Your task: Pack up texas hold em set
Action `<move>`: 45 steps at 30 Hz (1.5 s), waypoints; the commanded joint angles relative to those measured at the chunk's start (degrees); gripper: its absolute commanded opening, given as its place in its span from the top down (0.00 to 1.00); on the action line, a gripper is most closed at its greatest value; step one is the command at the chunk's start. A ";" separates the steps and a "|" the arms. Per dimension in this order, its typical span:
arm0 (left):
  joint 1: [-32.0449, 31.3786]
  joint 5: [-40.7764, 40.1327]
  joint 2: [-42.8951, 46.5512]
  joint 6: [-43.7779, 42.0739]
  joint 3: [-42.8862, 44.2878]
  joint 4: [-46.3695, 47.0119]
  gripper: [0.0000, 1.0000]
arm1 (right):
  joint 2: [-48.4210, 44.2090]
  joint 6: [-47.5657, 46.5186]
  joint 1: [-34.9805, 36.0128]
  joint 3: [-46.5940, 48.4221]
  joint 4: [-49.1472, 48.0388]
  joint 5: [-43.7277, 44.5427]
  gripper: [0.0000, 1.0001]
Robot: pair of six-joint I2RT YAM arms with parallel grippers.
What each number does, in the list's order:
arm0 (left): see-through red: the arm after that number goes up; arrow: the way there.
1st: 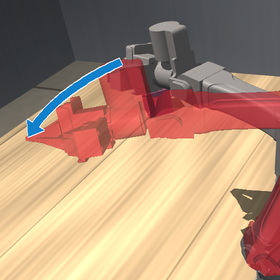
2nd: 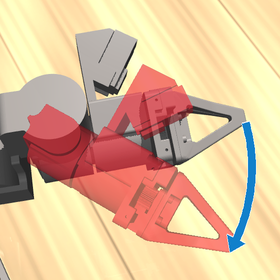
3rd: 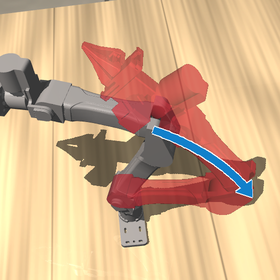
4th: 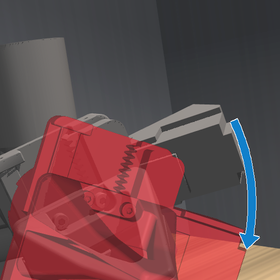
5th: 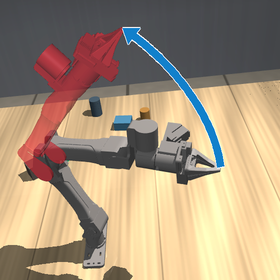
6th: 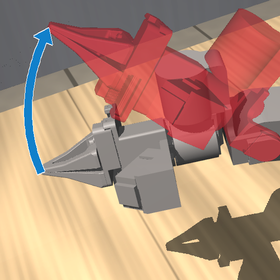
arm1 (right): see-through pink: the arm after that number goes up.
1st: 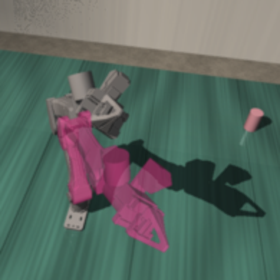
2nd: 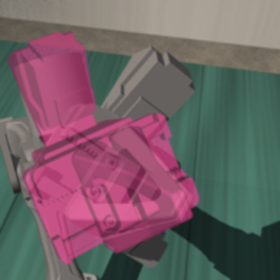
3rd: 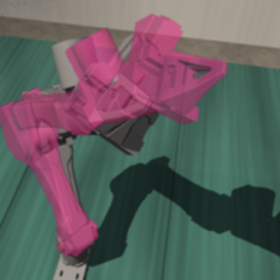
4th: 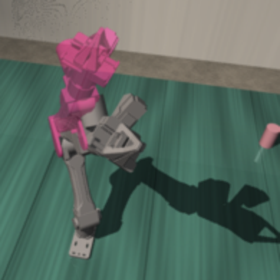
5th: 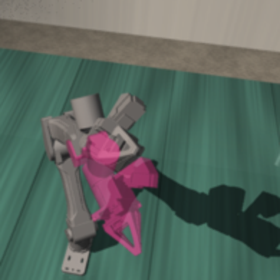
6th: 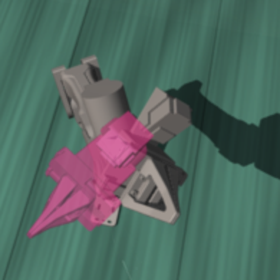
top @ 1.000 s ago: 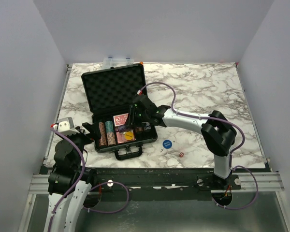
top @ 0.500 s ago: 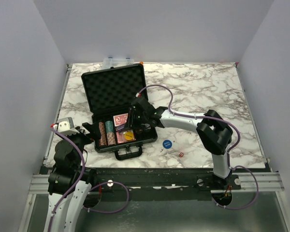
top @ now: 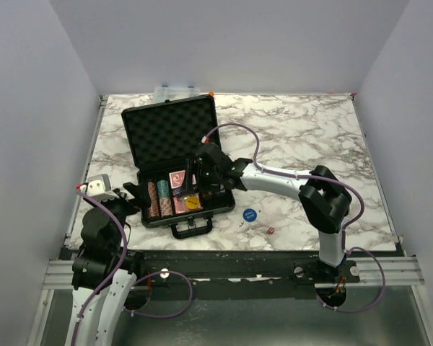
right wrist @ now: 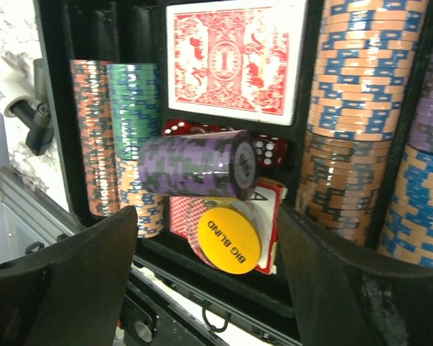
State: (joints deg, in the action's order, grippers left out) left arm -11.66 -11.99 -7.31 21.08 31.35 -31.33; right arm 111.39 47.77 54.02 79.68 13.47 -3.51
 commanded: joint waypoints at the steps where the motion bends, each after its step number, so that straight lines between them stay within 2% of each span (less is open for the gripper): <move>1: -0.19 1.09 -0.80 -0.78 -0.33 0.83 0.01 | -2.17 -3.16 2.08 3.12 2.61 3.05 0.14; 4: -0.13 1.16 -1.01 -0.73 -0.35 0.84 0.01 | -1.14 -4.19 3.20 5.14 4.15 3.16 0.10; 11: -0.13 1.09 -1.05 -0.78 -0.33 0.83 0.01 | 3.64 -7.80 5.95 12.71 10.35 10.25 0.01; 17: -0.12 1.18 -1.13 -0.79 -0.34 0.78 0.01 | 7.83 -10.64 7.48 19.19 16.30 15.44 0.00; 27: -0.18 1.19 -1.19 -0.82 -0.33 0.77 0.01 | 11.61 -13.20 7.86 21.79 19.29 18.42 0.02; 33: -0.17 1.09 -1.14 -0.85 -0.40 0.75 0.01 | 13.06 -14.00 7.88 22.65 18.49 16.74 0.08; 39: -0.14 1.00 -1.23 -0.87 -0.33 0.75 0.01 | 14.73 -14.37 7.95 24.42 19.02 16.85 0.20; 45: -0.12 1.03 -1.47 -0.86 -0.34 0.75 0.01 | 14.82 -14.37 7.96 24.76 18.83 16.91 0.44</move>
State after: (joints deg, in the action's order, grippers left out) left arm -11.66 -11.94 -8.12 20.71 31.35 -31.33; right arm 124.73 33.80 61.45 102.80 31.46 12.69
